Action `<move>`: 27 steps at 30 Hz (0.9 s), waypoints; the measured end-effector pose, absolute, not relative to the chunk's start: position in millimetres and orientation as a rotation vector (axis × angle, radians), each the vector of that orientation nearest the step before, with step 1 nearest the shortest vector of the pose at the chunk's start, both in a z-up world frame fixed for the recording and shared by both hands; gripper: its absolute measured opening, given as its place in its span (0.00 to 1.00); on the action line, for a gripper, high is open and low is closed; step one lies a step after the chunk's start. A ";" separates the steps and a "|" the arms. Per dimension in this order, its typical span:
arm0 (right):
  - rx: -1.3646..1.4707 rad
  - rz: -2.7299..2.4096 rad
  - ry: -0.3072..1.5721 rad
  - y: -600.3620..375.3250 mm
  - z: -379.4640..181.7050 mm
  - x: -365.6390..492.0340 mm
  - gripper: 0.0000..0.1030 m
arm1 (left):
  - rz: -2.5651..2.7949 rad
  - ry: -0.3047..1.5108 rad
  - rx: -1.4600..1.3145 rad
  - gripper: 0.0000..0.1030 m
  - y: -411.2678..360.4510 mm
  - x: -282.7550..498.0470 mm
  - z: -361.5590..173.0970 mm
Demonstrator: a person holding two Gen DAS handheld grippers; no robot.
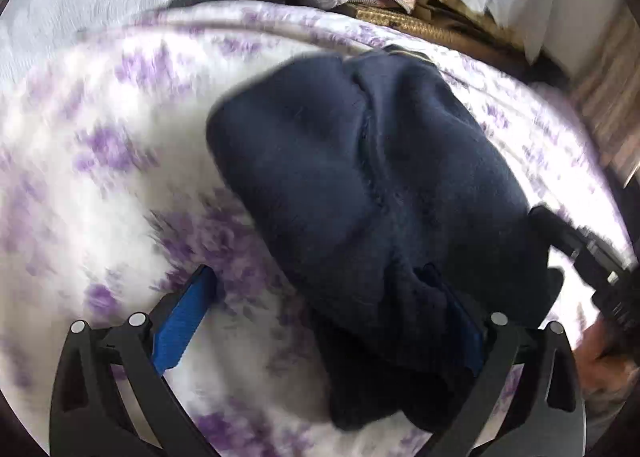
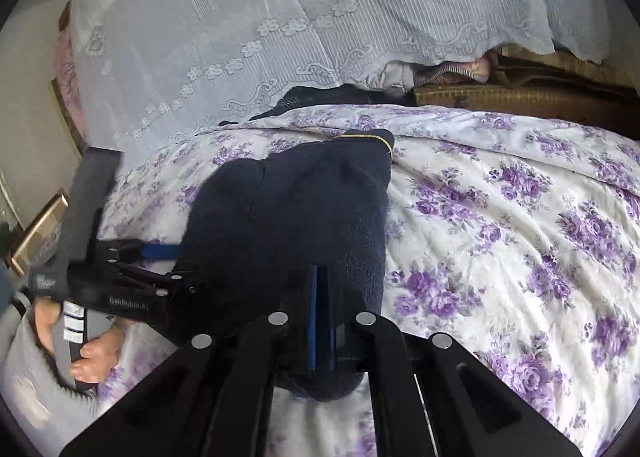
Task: Fold small clothes
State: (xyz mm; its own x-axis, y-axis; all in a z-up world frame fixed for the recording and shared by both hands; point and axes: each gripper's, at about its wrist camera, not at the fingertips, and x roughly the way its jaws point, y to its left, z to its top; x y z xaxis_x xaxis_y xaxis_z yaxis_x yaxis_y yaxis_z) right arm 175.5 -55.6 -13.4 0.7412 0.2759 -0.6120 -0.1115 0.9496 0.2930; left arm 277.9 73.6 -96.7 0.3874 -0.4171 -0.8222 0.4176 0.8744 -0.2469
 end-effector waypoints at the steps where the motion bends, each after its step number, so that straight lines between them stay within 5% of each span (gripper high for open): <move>1: 0.262 0.214 0.713 -57.3 -12.6 176.6 0.04 | -0.531 1.045 -0.002 0.96 74.3 278.3 -96.0; 10: 0.142 0.205 0.721 -37.7 -4.1 161.3 0.08 | -0.536 0.988 0.009 0.96 73.9 266.5 -80.9; 17: 0.321 0.266 0.710 -62.1 -12.8 160.5 0.07 | -0.518 1.028 -0.014 0.96 72.7 272.2 -89.1; 23: 0.277 0.257 0.617 -56.9 17.1 153.0 0.17 | -0.532 0.881 -0.059 0.95 73.1 259.7 -52.3; 27: 0.204 0.244 0.735 -42.6 -6.6 164.8 0.28 | -0.366 0.885 0.142 0.96 45.7 258.3 -70.7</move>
State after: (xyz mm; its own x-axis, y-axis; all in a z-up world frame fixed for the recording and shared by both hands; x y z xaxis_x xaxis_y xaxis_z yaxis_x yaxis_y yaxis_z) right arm 164.8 -42.6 -6.6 0.7159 0.2903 -0.6350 -0.1480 0.9519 0.2683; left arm 258.3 45.7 -70.7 0.5762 -0.2531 -0.7771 0.3694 0.9288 -0.0286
